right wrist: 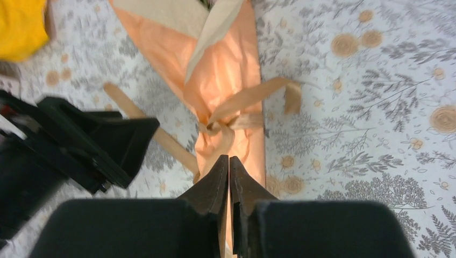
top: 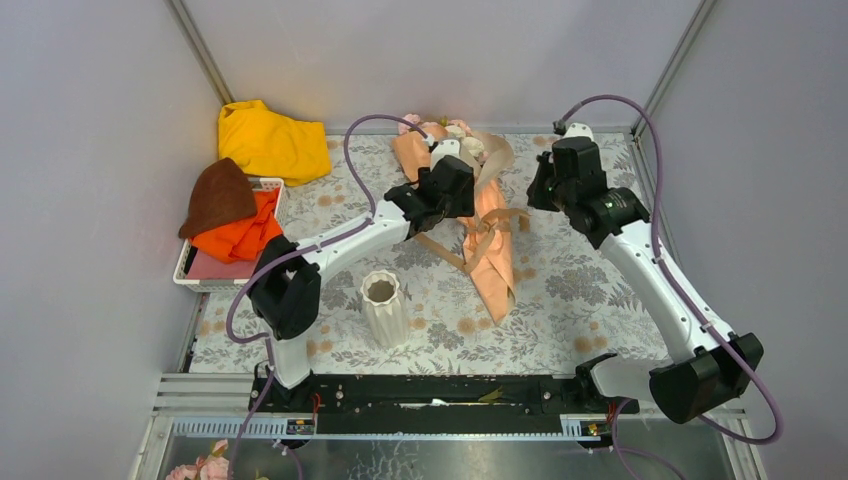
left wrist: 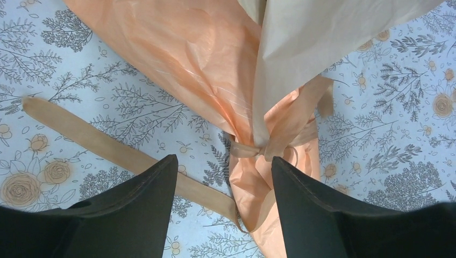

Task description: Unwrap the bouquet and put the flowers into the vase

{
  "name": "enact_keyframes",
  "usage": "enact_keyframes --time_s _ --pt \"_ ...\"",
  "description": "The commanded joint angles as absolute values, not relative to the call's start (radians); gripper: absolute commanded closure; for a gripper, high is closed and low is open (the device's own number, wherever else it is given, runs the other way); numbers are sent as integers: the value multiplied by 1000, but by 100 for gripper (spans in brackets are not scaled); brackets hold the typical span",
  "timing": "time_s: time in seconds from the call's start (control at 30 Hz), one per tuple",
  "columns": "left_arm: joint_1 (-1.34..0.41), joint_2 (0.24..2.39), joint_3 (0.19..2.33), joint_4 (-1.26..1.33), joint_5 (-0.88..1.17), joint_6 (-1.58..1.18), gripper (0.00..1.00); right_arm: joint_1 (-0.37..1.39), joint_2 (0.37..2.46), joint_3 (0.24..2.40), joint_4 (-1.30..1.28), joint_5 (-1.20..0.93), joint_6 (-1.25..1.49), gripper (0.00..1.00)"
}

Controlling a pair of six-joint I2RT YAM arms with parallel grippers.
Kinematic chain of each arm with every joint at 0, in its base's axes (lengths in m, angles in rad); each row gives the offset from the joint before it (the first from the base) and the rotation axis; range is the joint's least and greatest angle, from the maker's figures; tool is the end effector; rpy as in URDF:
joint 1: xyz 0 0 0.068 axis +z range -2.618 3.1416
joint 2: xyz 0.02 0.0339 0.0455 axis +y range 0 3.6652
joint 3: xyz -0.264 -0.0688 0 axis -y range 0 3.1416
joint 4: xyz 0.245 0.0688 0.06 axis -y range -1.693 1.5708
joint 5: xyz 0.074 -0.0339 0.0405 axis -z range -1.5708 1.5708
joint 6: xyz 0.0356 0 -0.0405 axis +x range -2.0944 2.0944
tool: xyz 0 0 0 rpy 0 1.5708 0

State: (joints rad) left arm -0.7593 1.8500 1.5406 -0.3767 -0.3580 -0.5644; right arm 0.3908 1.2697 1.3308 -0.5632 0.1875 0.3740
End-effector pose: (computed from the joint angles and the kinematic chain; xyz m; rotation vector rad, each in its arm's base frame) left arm 0.3186 -0.2852 0.2818 0.0266 2.2257 -0.3290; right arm 0.2597 0.0998 0.3880 0.0979 2.0726 0.2767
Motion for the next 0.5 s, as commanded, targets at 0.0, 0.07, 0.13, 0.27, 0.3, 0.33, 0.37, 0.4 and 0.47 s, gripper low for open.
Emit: enact_keyframes --time_s 0.0,0.07,0.13,0.27,0.3,0.33,0.37,0.4,0.47 --pt "-764 1805 1527 -364 -334 -578 29 388 1280 1240 -533 45 369 83" --pt "-764 1782 1513 -353 -335 -574 29 388 1289 1147 -479 4 380 68" --pt "-764 1751 1493 -335 -333 -573 28 388 1317 1085 -438 -41 391 60" --pt "-764 1729 1466 -311 -314 -581 28 388 1411 1034 -374 -85 412 51" --pt "-763 1730 1465 -311 -310 -583 28 388 1439 1036 -366 -84 413 47" --pt "-763 1731 1462 -310 -305 -584 28 388 1464 1044 -359 -72 416 44" --pt "-765 1732 1458 -311 -301 -587 28 387 1491 1055 -357 -46 417 42" --pt "-765 1731 1454 -311 -300 -587 28 386 1518 1069 -358 -21 416 40" --pt "-765 1727 1443 -310 -299 -589 28 384 1573 1100 -360 16 414 38"
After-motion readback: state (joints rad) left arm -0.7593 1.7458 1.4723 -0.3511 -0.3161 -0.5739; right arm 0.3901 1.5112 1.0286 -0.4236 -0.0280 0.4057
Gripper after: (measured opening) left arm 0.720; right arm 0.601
